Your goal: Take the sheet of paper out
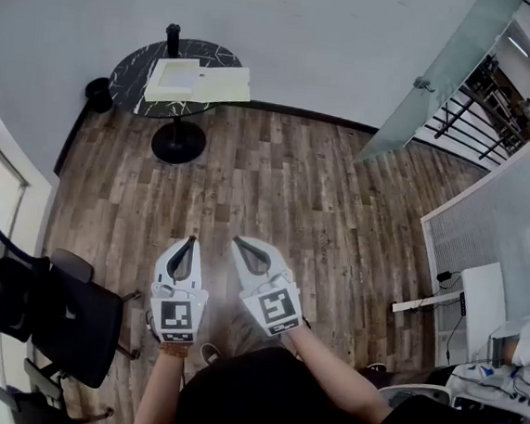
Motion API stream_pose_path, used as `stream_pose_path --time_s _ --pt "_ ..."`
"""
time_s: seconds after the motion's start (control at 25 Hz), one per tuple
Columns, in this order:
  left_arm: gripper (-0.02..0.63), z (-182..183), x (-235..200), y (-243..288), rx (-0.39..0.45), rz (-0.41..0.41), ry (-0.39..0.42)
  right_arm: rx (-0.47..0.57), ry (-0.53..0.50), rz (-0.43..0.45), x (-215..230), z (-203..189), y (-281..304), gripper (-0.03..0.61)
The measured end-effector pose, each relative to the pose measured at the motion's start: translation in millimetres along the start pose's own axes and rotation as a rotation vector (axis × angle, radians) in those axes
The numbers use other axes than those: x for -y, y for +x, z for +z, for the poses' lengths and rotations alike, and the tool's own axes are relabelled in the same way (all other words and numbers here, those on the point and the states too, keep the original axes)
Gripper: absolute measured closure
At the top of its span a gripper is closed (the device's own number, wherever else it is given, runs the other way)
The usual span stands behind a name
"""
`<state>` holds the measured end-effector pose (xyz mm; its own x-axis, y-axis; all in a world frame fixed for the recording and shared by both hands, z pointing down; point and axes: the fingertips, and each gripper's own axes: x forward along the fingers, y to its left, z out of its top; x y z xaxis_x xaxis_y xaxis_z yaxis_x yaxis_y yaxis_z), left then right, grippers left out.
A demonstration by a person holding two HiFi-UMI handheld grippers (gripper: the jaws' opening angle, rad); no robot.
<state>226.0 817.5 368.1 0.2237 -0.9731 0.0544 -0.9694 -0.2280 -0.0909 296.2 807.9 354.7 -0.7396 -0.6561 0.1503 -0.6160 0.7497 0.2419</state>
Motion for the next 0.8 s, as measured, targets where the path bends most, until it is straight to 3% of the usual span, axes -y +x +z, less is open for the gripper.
stream_pose_path --time_s 0.12,0.28,0.8 --pt "0.615 -4.2 -1.0 9.6 -0.011 -0.019 0.007 -0.016 -0.020 -0.003 1.7 -5.4 8.8 0.580" --pt "0.615 -7.7 -1.9 27.7 -0.017 -0.039 0.041 -0.022 0.039 -0.017 18.6 -23.6 27.0 0.580" --pt "0.615 -25.4 -68.7 165.5 -0.116 -0.016 0.065 -0.064 0.125 0.064 108.8 -58.2 161.2 0.580"
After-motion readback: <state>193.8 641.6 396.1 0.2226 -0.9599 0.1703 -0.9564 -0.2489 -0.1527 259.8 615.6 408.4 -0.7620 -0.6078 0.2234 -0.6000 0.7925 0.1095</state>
